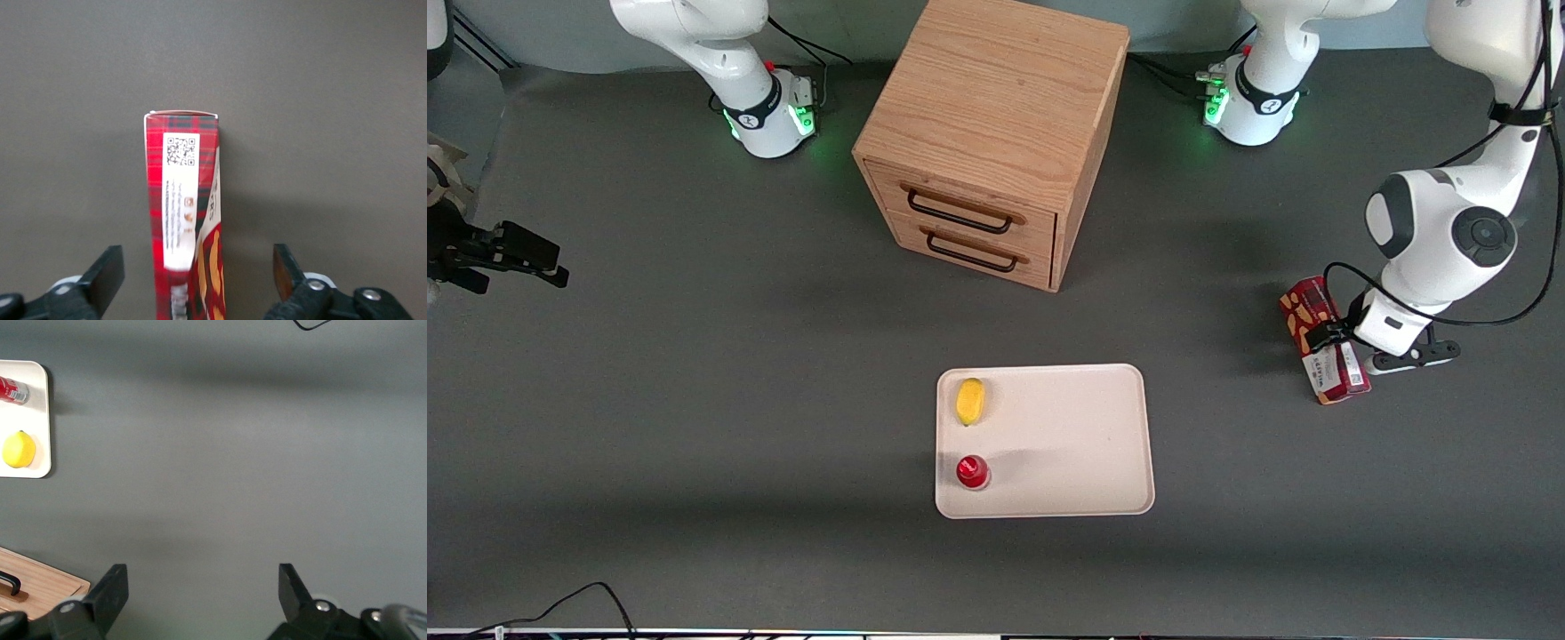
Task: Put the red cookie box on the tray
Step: 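Close the left gripper on the cookie box's end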
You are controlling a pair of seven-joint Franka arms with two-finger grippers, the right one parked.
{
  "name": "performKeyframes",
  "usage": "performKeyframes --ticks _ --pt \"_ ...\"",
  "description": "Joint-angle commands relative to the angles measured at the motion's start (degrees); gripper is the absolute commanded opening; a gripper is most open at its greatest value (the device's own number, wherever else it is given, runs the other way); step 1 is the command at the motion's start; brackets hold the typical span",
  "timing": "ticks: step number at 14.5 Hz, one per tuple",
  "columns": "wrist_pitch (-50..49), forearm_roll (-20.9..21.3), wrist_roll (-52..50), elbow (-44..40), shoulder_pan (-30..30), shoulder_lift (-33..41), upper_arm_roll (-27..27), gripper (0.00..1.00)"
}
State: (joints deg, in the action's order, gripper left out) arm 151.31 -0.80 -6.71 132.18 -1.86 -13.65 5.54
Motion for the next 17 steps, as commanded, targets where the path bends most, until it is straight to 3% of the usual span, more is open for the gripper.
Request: performKeyframes --ticks 1,2,3,7,11,14,17 --pt "8.01 -1.04 0.47 1.76 0.54 -3.48 -0.18 0.55" --pt "9.08 -1.04 0.47 2.03 0.54 -4.01 -0.18 0.17" --pt "9.09 -1.04 0.39 2.03 0.45 -3.93 -0.27 0.0" --pt "5.07 -1.13 0.39 1.77 0.1 -0.25 -0.27 0.0" --pt "-8.44 -1.13 -1.01 -2.78 -0.86 6.95 -0.79 0.0" --pt "-30.92 -1.13 -1.55 -17.69 -1.48 9.16 -1.32 0.0" --pt "-47.02 -1.3 -3.82 -32.64 -1.74 8.56 -1.32 0.0"
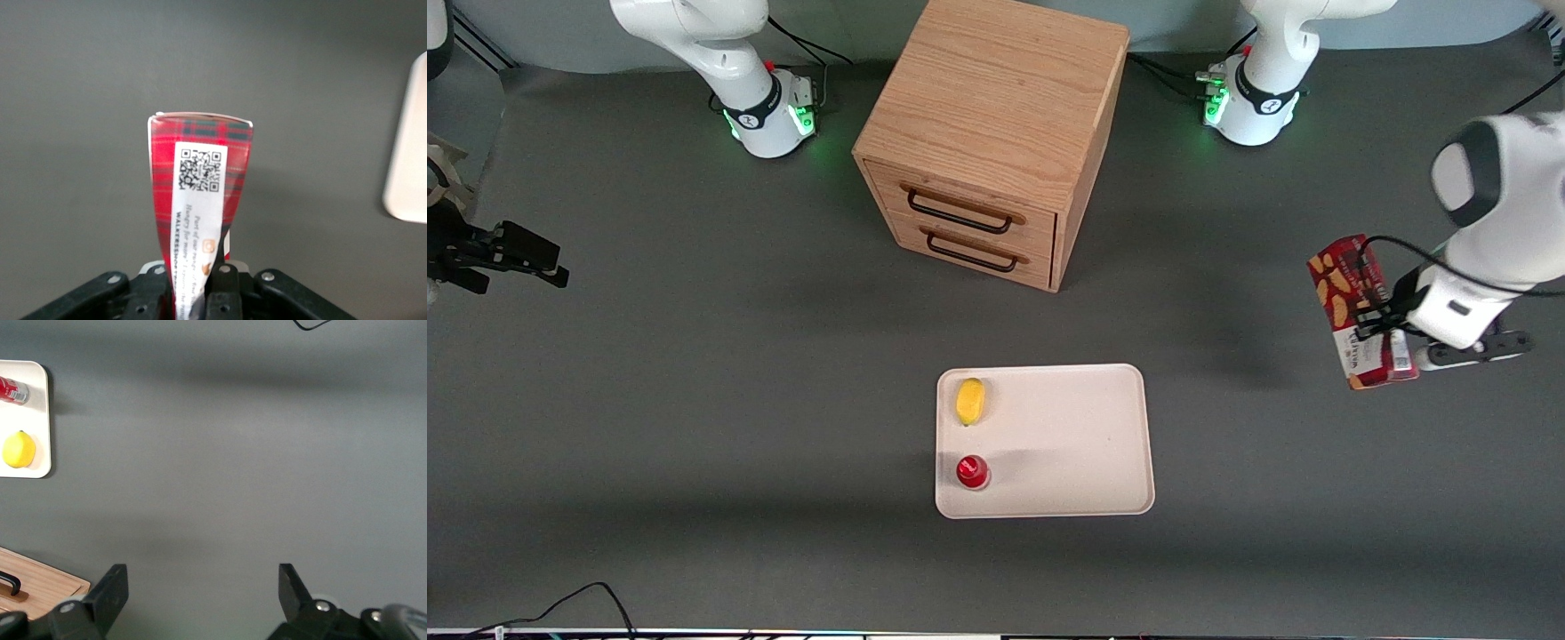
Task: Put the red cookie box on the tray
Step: 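Lift the box and carry it over the white tray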
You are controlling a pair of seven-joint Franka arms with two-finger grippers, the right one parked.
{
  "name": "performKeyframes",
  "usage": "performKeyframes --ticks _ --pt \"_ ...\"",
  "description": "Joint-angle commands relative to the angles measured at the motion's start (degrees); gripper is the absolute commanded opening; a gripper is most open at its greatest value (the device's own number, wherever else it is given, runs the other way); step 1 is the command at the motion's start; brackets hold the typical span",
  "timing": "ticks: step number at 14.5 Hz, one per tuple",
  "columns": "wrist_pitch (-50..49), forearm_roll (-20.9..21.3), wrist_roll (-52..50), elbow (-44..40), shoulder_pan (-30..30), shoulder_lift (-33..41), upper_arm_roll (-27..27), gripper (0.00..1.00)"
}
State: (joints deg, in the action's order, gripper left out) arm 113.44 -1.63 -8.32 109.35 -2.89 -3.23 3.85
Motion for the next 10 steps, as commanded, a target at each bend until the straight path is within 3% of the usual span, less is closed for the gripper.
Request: performKeyframes --ticks 1,4,10 --pt "-13.46 -0.48 -3.27 -13.86 -0.88 -2.13 0.28 0.0" --pt "-19.56 -2.14 -6.17 -21.35 -2.37 -3.97 0.2 0.0" --pt "-18.6 -3.03 -34.42 -37.59 -7.64 -18.97 -9.11 0.0"
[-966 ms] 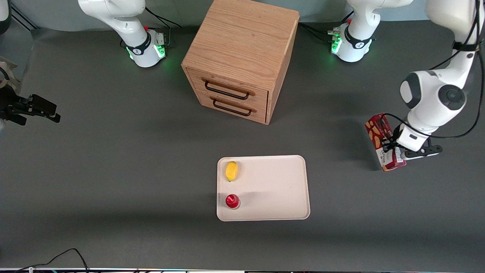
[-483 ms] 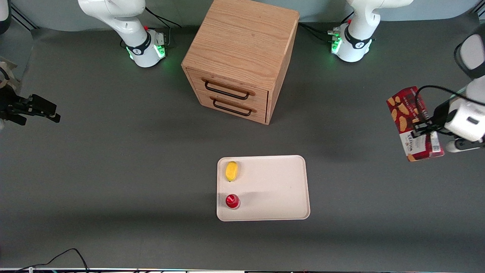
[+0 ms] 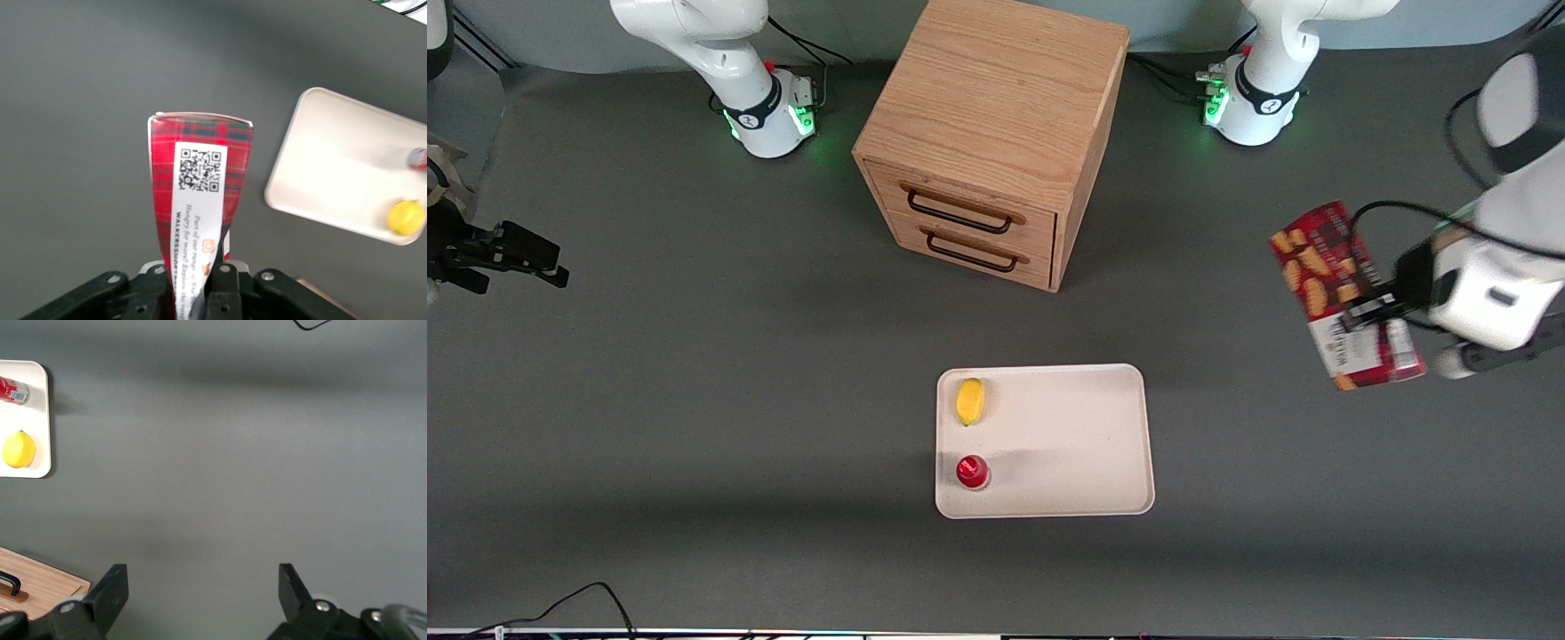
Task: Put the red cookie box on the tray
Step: 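Lift the box and carry it over the white tray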
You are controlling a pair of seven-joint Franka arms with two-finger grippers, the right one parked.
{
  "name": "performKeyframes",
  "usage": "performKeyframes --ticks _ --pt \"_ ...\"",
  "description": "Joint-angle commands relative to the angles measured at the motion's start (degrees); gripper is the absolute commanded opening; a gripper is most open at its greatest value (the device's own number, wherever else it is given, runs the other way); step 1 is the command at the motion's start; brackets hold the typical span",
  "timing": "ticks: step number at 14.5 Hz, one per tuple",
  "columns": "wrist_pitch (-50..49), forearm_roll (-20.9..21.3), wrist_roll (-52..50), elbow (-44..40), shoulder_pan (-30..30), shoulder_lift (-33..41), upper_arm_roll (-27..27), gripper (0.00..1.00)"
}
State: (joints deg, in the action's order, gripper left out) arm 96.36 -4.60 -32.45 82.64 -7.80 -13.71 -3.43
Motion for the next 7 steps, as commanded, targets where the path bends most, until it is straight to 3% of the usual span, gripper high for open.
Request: performKeyframes --ticks 1,3,5,7 --pt "-1.27 0.02 -14.27 -14.32 -4.75 -12.18 -1.93 0.0" --pt "3.01 2.12 -19.91 -18.64 -8.54 -18.78 -1.84 0.0" --pt "9.25 7.64 -20.11 -18.84 -11.53 -23.44 -2.01 0.0" --pt "15.93 9.25 -19.93 -18.66 -12.77 -27.58 -2.02 0.0"
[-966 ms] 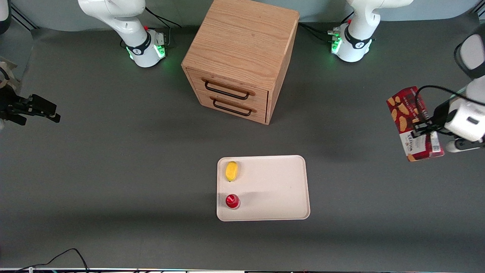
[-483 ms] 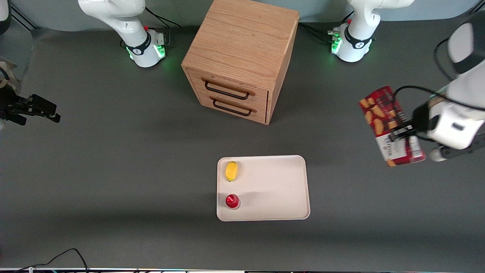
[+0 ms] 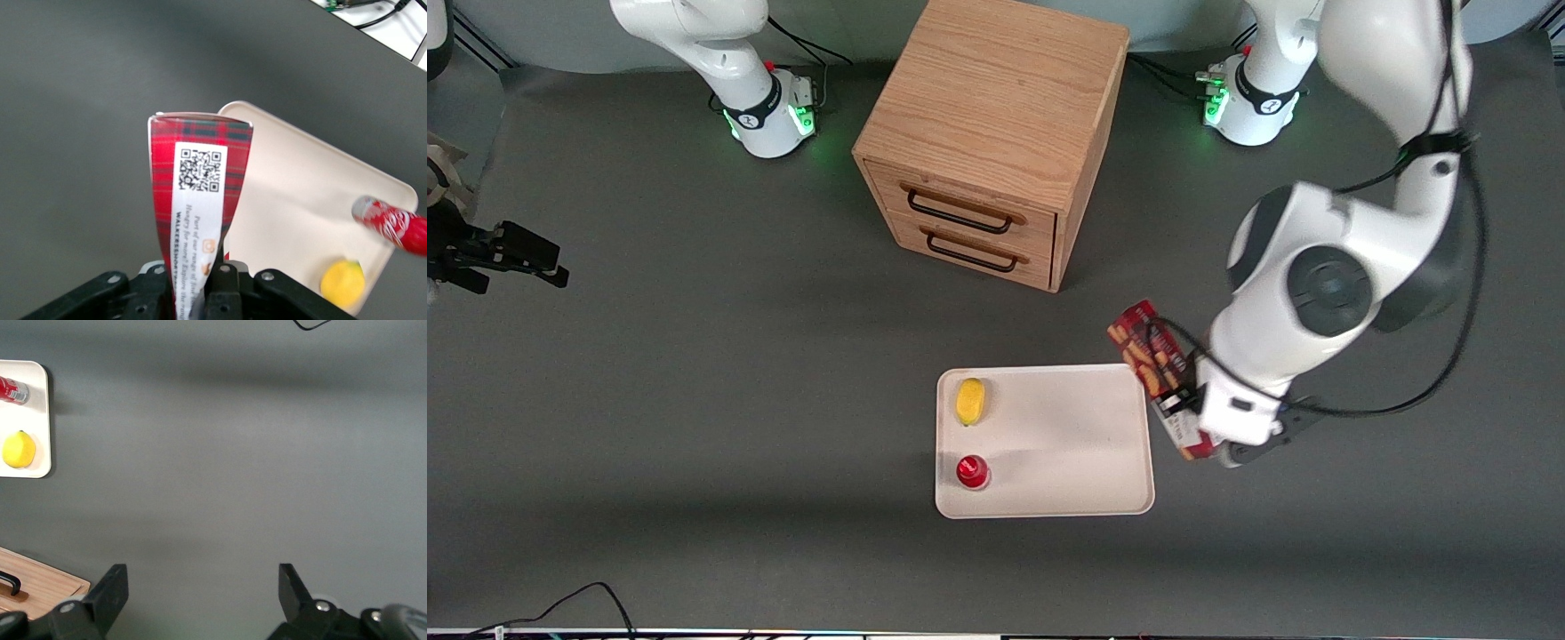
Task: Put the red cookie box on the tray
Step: 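Lift the box and carry it over the white tray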
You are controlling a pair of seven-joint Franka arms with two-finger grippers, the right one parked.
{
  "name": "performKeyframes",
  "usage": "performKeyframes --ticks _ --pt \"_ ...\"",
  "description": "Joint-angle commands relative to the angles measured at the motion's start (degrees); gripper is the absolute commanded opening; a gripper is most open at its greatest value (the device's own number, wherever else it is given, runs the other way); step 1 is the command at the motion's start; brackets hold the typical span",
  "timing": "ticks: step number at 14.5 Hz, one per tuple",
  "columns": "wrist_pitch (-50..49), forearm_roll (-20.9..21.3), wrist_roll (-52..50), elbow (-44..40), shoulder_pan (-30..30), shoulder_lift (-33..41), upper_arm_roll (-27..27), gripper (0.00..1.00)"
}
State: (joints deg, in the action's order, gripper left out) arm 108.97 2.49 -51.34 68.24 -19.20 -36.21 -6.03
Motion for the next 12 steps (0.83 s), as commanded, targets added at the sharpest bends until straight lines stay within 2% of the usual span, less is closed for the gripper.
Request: performKeyframes --ticks 1,6,12 --pt "6.13 2.43 -0.61 -3.99 -1.36 -6.58 0.67 0.0" --pt "14.15 8.58 -0.25 -3.29 -1.63 -12.65 0.58 0.0" --pt "22.77 10.17 -1.22 1.46 -2.77 -14.68 0.67 0.0"
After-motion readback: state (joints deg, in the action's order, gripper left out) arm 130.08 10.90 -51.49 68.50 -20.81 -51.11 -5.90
